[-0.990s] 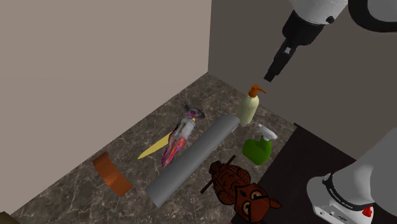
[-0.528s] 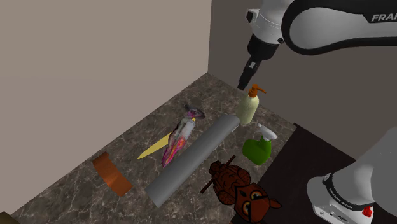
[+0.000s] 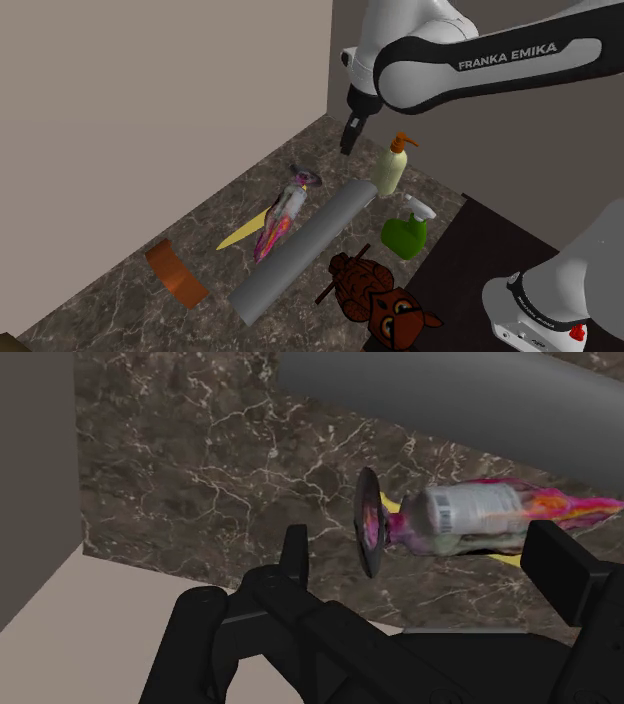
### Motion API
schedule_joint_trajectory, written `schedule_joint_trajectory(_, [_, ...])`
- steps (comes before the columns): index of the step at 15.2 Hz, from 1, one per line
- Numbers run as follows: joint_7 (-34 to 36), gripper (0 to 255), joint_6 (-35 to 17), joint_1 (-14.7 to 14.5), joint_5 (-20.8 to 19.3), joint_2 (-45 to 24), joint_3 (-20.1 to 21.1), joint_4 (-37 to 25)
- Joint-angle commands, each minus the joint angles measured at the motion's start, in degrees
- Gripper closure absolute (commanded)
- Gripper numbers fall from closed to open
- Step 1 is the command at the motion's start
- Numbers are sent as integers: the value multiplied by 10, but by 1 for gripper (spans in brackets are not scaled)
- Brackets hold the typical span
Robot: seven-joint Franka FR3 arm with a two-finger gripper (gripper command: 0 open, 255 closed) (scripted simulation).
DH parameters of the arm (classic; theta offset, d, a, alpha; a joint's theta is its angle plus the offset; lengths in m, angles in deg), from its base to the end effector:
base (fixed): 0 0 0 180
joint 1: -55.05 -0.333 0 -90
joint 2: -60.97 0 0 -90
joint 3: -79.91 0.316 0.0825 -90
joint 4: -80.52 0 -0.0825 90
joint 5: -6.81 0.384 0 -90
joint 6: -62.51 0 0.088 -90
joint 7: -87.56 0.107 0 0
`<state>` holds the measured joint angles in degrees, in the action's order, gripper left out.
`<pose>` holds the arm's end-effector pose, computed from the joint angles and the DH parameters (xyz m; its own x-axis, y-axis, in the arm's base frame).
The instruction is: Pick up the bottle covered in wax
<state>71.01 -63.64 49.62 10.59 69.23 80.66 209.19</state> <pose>0.5043 0.0570 0.4367 0.9305 0.3492 0.1105 0.3538 -0.9350 -0.0245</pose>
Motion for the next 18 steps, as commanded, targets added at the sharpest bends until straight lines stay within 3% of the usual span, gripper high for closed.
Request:
schedule_joint_trajectory(1, [-5,0,-23,-5,1,-52,4,-25])
schedule_joint_trajectory(11, [-30,0,-82,-21,-7,-268,20,-163])
schedule_joint_trajectory(18, [-32,0,-126,-22,-7,-301,20,-152])
